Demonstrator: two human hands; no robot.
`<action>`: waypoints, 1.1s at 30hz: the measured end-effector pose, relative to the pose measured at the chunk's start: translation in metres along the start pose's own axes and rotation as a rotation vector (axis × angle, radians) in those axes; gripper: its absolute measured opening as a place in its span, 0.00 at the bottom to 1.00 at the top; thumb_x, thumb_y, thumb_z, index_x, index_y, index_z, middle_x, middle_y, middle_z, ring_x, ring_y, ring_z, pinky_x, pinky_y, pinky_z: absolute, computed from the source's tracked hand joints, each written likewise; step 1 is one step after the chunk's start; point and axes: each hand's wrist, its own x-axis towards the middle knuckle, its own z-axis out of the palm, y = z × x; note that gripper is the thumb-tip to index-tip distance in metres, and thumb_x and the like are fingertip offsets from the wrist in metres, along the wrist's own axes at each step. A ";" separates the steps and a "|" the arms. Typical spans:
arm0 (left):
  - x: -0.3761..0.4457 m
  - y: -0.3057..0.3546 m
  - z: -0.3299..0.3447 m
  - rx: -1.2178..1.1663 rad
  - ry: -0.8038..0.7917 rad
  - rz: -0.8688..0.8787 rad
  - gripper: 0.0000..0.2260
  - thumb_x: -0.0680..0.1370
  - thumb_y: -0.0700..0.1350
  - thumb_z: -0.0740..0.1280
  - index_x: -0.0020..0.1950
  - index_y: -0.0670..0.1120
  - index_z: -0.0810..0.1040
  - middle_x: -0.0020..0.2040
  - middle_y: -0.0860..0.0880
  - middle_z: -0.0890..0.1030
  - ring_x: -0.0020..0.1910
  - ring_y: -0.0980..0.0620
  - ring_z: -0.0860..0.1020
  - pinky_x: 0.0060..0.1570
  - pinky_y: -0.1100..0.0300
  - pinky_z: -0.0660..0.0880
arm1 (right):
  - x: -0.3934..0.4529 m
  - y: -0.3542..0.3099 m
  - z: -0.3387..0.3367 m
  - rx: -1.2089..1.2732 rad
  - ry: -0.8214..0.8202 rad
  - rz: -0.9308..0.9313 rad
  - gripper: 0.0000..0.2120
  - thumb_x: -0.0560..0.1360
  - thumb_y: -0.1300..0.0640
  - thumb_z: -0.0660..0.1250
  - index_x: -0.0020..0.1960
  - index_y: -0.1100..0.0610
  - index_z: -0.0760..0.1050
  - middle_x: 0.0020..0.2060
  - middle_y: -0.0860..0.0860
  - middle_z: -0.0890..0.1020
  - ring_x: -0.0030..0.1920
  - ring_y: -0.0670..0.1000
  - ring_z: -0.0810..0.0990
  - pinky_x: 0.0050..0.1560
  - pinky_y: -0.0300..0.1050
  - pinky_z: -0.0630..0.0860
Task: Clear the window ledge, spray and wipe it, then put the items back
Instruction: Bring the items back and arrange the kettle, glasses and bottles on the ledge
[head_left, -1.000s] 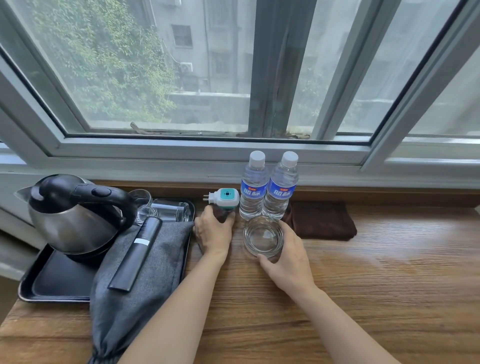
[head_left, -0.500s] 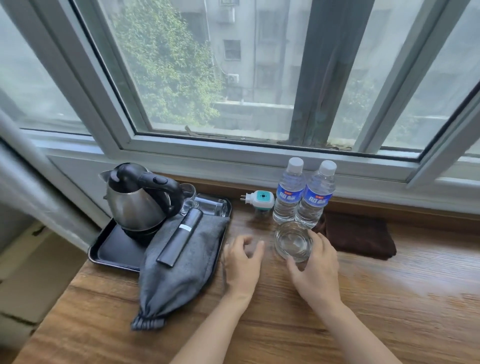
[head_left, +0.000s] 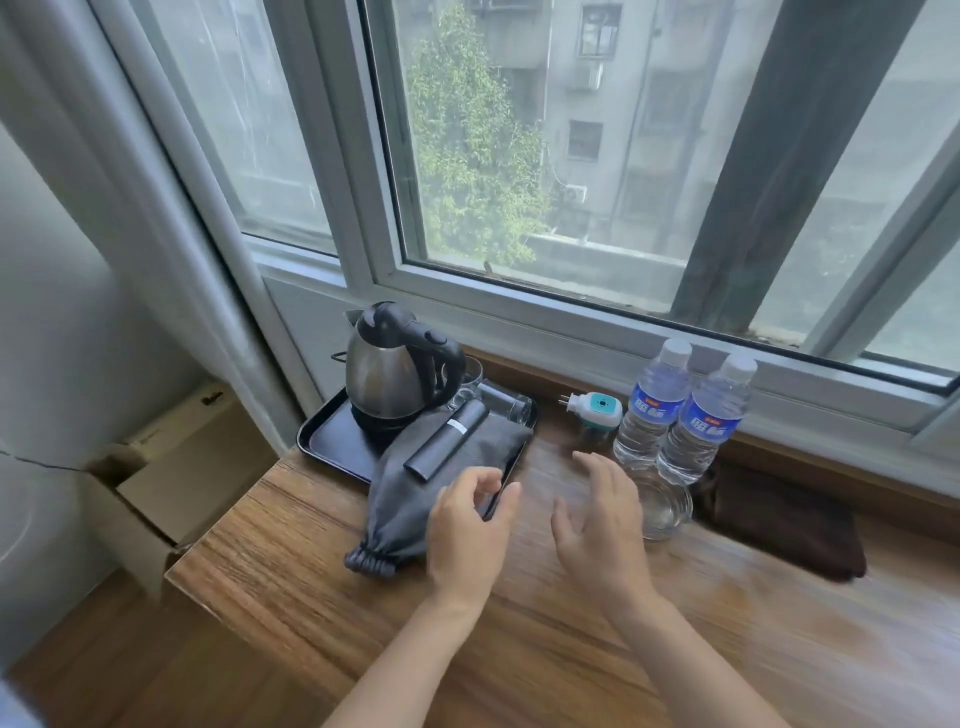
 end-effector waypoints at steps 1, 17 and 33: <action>0.003 0.000 -0.008 -0.010 0.003 0.014 0.08 0.77 0.55 0.73 0.54 0.56 0.80 0.48 0.62 0.82 0.53 0.60 0.79 0.55 0.55 0.79 | 0.001 -0.005 0.001 0.003 -0.008 -0.013 0.28 0.73 0.60 0.75 0.71 0.57 0.72 0.66 0.53 0.76 0.69 0.56 0.73 0.71 0.54 0.69; 0.088 -0.109 -0.132 -0.058 -0.227 0.171 0.08 0.76 0.49 0.76 0.52 0.56 0.80 0.46 0.62 0.82 0.49 0.57 0.81 0.50 0.52 0.80 | -0.003 -0.133 0.114 0.037 0.018 0.160 0.16 0.80 0.59 0.69 0.67 0.53 0.76 0.57 0.42 0.78 0.60 0.42 0.74 0.66 0.47 0.74; 0.128 -0.126 -0.163 -0.228 -0.494 0.000 0.10 0.79 0.48 0.73 0.59 0.56 0.78 0.48 0.57 0.84 0.45 0.61 0.80 0.47 0.66 0.75 | 0.028 -0.182 0.101 -0.022 0.016 0.667 0.15 0.78 0.52 0.70 0.63 0.55 0.79 0.51 0.46 0.82 0.56 0.50 0.81 0.49 0.39 0.69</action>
